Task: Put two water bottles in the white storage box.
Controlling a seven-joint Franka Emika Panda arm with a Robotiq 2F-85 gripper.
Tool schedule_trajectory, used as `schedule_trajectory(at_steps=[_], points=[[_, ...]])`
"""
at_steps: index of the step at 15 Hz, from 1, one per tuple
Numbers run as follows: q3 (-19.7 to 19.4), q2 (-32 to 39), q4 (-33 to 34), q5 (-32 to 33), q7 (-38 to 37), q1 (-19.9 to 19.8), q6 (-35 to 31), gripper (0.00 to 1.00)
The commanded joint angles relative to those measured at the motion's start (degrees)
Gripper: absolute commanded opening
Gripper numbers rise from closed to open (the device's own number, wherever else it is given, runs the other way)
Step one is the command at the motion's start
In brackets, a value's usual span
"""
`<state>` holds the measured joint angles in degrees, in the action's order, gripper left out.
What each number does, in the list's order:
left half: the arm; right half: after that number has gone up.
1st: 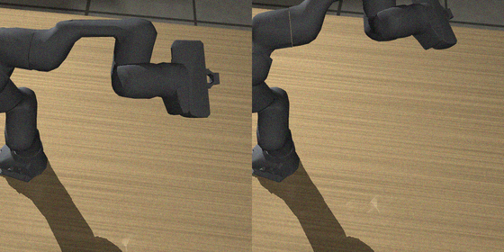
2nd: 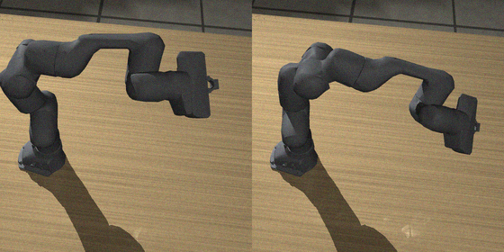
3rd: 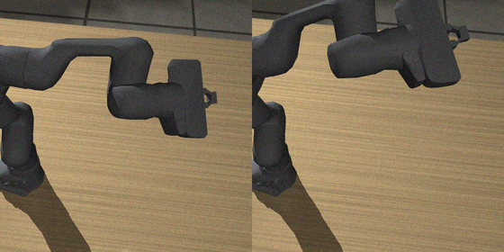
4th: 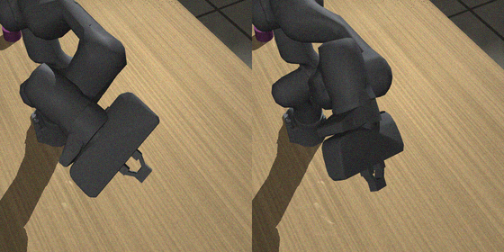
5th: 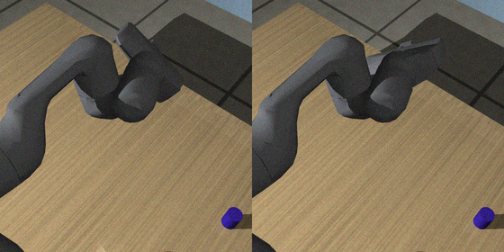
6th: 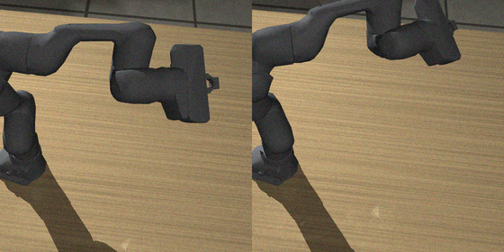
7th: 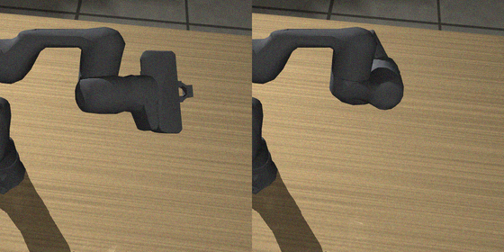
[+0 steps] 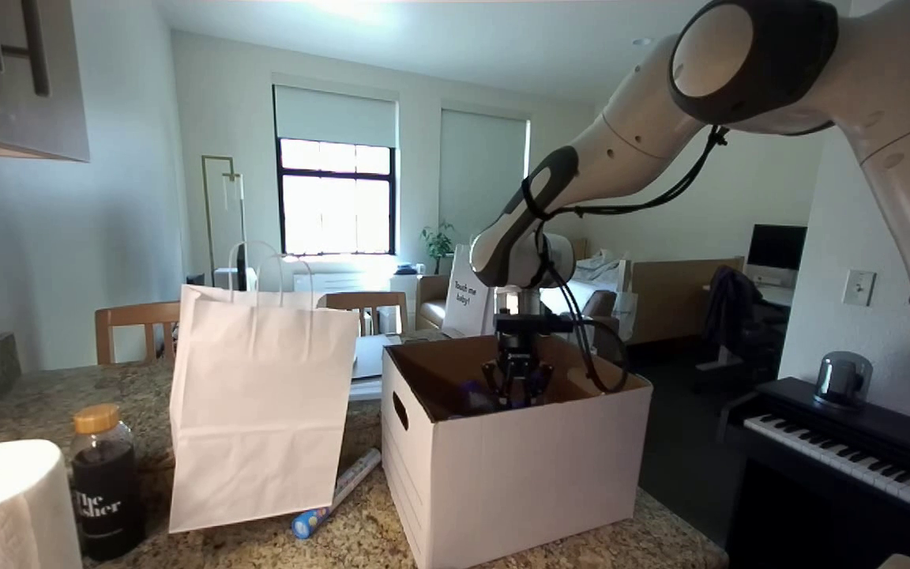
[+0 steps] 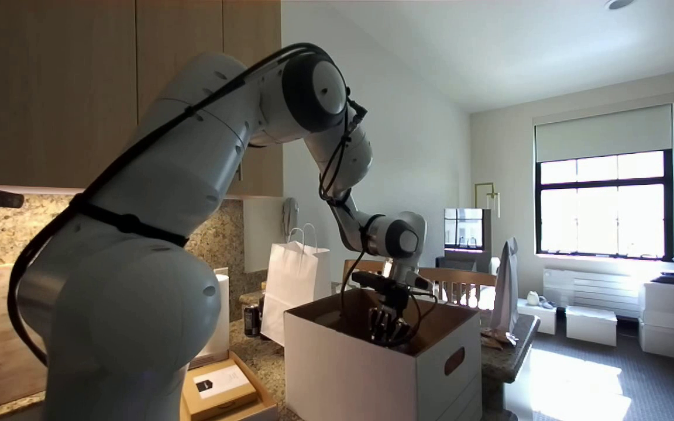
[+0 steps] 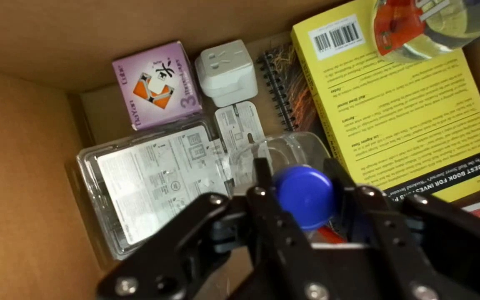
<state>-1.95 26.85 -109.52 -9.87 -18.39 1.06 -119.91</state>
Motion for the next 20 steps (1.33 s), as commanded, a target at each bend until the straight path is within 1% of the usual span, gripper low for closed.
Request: schedule_trajectory(at_steps=[1, 2, 3, 4, 6, 8, 9, 10, 12, 14, 16, 18, 20], points=[[-0.6, -6.5, -9.7, -0.3, -2.6, 0.8, -6.4, 0.14], [-0.8, -7.9, -11.3, 0.4, -2.6, 0.8, -7.5, 0.60], [-1.2, -9.4, -12.8, 1.2, -2.5, 0.8, -8.1, 0.62], [-1.6, -11.1, -14.1, 1.9, -1.9, 0.4, -8.3, 0.67], [-2.7, -14.5, -15.8, 4.0, -0.8, -0.3, -7.6, 0.80], [-3.5, -17.6, -15.2, 6.2, 2.3, -1.4, -4.7, 0.93], [-3.9, -19.5, -14.6, 8.3, 3.1, -1.6, -3.4, 0.98], [-4.1, -21.2, -13.9, 10.1, 4.3, -1.9, -2.2, 0.99], [-3.8, -25.6, -11.2, 11.9, 8.6, -2.5, 3.5, 1.00], [-3.3, -27.8, -6.8, 10.9, 14.4, -2.9, 10.2, 1.00], [-2.5, -29.3, -1.6, 9.9, 18.9, -2.2, 17.5, 1.00], [-1.2, -30.1, 2.7, 10.0, 20.8, -1.3, 22.9, 1.00], [0.8, -30.2, 5.5, 9.2, 21.0, 0.0, 25.8, 1.00]])
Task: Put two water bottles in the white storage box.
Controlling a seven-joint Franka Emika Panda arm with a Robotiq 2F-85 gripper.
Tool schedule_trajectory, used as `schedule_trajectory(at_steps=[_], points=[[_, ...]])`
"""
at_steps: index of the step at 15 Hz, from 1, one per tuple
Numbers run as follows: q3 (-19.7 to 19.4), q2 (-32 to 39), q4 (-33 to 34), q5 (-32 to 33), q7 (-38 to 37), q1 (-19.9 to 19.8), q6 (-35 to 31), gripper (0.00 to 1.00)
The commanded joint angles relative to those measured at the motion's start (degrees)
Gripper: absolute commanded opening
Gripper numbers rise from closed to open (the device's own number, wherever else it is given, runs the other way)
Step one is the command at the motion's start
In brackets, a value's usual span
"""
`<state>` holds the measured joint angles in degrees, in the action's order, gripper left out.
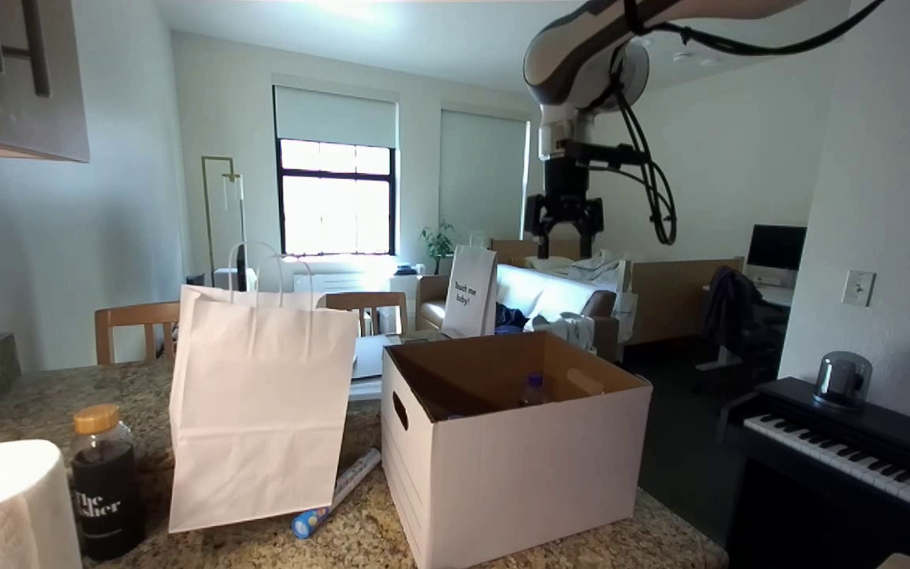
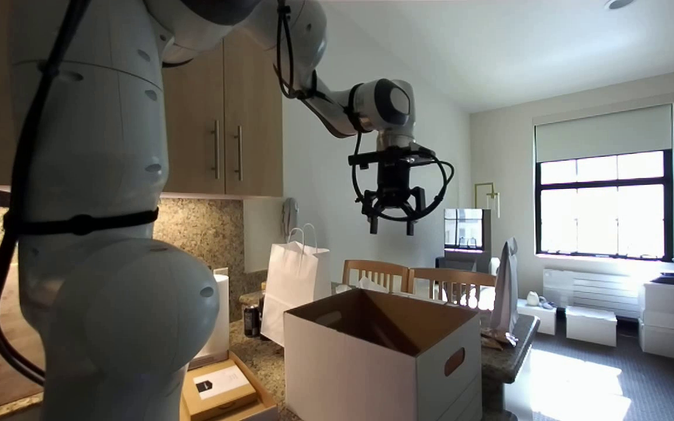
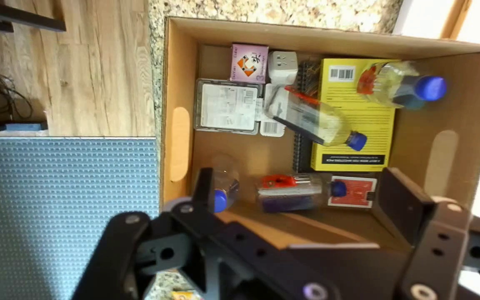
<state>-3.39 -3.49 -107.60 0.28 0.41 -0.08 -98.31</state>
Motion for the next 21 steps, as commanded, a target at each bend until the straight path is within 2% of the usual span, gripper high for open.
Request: schedule_trajectory(at_steps=[1, 5, 9, 12, 13, 21], points=[[3.2, 0.3, 4.6, -1.5, 2.0, 1.8, 5.0, 1.00], [7.1, 0.2, 3.3, -2.0, -0.6, 4.9, 2.8, 1.00], [9.5, -1.3, -2.4, -2.7, -5.2, 6.8, -5.5, 1.00], [9.5, -1.9, -6.0, -4.2, -6.4, 6.7, -10.1, 1.00], [10.0, 0.5, -2.0, -2.3, -5.6, 7.0, -7.0, 1.00], [9.6, 0.1, -3.6, -3.0, -5.6, 6.8, -8.4, 1.00]])
